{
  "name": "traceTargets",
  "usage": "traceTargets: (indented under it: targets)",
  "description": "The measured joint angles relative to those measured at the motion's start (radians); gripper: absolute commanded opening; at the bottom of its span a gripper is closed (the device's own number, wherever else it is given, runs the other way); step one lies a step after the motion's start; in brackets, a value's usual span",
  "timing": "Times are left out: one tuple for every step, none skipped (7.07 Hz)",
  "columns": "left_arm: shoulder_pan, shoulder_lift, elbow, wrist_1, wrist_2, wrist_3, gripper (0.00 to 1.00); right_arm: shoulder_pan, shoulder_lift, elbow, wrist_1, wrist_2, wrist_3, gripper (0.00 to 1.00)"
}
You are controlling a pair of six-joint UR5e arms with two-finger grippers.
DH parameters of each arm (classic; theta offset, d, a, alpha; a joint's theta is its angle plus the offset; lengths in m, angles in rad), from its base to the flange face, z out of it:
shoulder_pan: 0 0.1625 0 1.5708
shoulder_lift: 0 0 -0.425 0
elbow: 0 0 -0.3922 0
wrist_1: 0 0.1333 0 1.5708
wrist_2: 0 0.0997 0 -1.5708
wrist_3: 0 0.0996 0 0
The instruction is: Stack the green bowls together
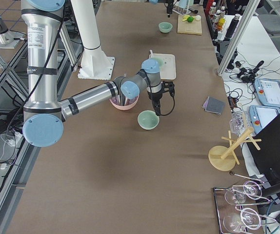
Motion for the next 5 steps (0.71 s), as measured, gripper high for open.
traceTargets:
  targets:
    - [0.020, 0.000, 0.009, -0.005, 0.015, 0.000, 0.53, -0.001, 0.000, 0.000, 0.001, -0.002, 0.000, 1.00]
    - [0.041, 0.000, 0.020, -0.015, 0.030, 0.001, 0.52, -0.001, 0.000, 0.000, 0.001, -0.002, 0.000, 1.00]
    - [0.058, 0.001, 0.036, -0.033, 0.044, 0.001, 0.51, -0.001, 0.000, 0.001, 0.001, -0.001, 0.000, 1.00]
    - [0.067, 0.001, 0.052, -0.050, 0.050, 0.002, 0.49, -0.001, 0.001, 0.001, 0.001, -0.001, 0.000, 1.00]
    - [0.071, 0.001, 0.062, -0.060, 0.053, 0.003, 0.48, -0.001, 0.001, 0.002, 0.001, -0.001, 0.000, 1.00]
